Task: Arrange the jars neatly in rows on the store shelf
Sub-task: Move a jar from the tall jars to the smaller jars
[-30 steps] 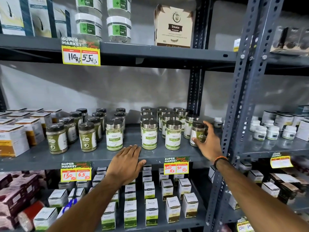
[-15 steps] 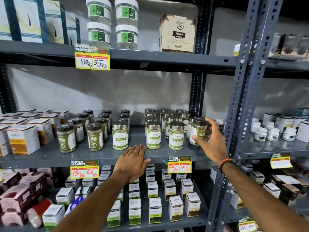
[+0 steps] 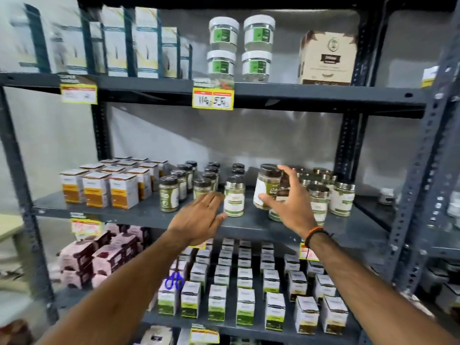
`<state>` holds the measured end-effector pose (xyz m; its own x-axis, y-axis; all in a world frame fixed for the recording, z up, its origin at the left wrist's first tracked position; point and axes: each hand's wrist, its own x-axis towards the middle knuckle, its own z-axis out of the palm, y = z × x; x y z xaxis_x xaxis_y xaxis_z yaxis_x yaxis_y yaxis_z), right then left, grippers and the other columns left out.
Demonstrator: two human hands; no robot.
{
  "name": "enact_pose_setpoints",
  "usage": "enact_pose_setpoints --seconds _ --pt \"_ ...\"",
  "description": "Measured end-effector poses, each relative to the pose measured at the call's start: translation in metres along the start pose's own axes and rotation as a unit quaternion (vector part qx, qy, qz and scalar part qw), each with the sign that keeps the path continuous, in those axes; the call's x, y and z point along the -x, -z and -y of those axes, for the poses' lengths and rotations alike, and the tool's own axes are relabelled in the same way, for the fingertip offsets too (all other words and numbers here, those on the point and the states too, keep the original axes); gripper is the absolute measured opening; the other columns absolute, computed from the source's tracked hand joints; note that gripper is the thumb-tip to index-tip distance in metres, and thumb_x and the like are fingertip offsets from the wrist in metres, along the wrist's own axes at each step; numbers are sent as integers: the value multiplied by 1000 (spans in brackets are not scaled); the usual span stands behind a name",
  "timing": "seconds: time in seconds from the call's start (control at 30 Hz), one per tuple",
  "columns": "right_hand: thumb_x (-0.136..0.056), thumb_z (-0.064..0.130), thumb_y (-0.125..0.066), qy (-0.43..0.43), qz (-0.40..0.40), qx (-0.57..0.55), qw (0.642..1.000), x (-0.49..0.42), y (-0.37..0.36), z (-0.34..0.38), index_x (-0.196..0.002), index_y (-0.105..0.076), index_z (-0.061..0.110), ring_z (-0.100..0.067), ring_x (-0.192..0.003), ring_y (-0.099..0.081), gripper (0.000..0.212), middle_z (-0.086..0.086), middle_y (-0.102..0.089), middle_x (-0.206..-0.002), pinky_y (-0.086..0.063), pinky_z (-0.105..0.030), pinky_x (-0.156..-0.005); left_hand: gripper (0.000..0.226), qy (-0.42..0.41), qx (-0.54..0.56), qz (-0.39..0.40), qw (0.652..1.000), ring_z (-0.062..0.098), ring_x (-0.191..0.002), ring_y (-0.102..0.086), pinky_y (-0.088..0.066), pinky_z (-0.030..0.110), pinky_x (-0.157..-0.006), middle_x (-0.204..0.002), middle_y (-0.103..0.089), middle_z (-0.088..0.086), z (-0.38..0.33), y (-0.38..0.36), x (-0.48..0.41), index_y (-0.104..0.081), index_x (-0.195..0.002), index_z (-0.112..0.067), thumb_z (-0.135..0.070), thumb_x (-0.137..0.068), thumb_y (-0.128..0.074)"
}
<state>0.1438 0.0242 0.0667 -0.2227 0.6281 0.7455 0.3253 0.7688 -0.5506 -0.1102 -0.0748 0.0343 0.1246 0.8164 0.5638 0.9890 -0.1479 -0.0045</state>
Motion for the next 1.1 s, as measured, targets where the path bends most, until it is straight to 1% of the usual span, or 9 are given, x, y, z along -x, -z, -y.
enact_pose_setpoints --seconds 0.23,0.37,0.4,0.53,0.67,0.83,0.9,1.0,1.1 --pt "-72 47 -88 5 50 -30 998 4 -79 16 -143 -39 45 -12 -98 -69 86 5 -67 -120 -61 -37 -86 60 99 -53 4 994 27 -141 -41 -45 48 -106 -155 -44 7 79 29 48 -37 -152 -15 -51 -104 -39" --pt "-74 44 -88 -3 74 -37 997 6 -111 13 -145 -37 44 -9 -98 -68 87 0 -67 -128 -54 -13 -77 64 140 -61 27 988 28 -136 -46 -48 48 -102 -149 -48 8 107 23 63 -41 -147 -15 -59 -102 -33" --pt "-74 45 -88 -3 75 -31 997 7 -114 10 -146 -37 43 -11 -100 -68 88 -1 -66 -130 -52 -12 -78 64 144 -62 30 987 28 -136 -46 -47 48 -103 -150 -47 8 109 20 64 -40 -147 -15 -59 -102 -34" --pt "-73 48 -87 -10 70 -14 997 7 -131 0 -147 -37 43 -16 -108 -66 89 0 -66 -132 -58 -33 -90 67 161 -54 51 984 28 -136 -46 -44 48 -108 -151 -48 10 131 5 64 -39 -150 -16 -62 -101 -34" --pt "-73 46 -88 -15 73 -12 997 10 -138 -6 -151 -37 41 -8 -114 -57 93 8 -59 -136 -44 -16 -90 73 161 -53 72 983 29 -142 -41 -37 47 -114 -156 -43 11 149 -11 58 -34 -154 -14 -64 -101 -32" --pt "-74 45 -88 -10 55 -12 998 16 -145 -7 -152 -39 38 -9 -116 -59 92 4 -62 -136 -50 -25 -96 80 143 -69 76 984 29 -139 -46 -35 45 -115 -154 -48 12 167 -26 56 -41 -150 -11 -70 -99 -23" --pt "-74 44 -87 -7 42 -4 999 18 -148 -5 -153 -39 37 -7 -122 -54 93 2 -59 -142 -46 -27 -102 80 136 -76 68 985 29 -137 -48 -36 44 -115 -152 -51 13 171 -30 58 -43 -149 -10 -70 -100 -24" --pt "-75 43 -87 -8 26 16 1000 19 -154 -4 -156 -36 34 -1 -126 -40 96 -2 -51 -149 -31 -14 -102 80 134 -78 64 986 29 -137 -49 -37 45 -114 -151 -52 13 173 -32 58 -44 -149 -10 -70 -101 -24" --pt "-76 42 -86 -12 29 25 999 19 -156 -3 -159 -32 34 0 -124 -41 99 -3 -52 -149 -24 3 -91 83 135 -77 65 986 29 -136 -50 -38 45 -114 -151 -53 13 173 -33 58 -44 -148 -10 -72 -99 -20"
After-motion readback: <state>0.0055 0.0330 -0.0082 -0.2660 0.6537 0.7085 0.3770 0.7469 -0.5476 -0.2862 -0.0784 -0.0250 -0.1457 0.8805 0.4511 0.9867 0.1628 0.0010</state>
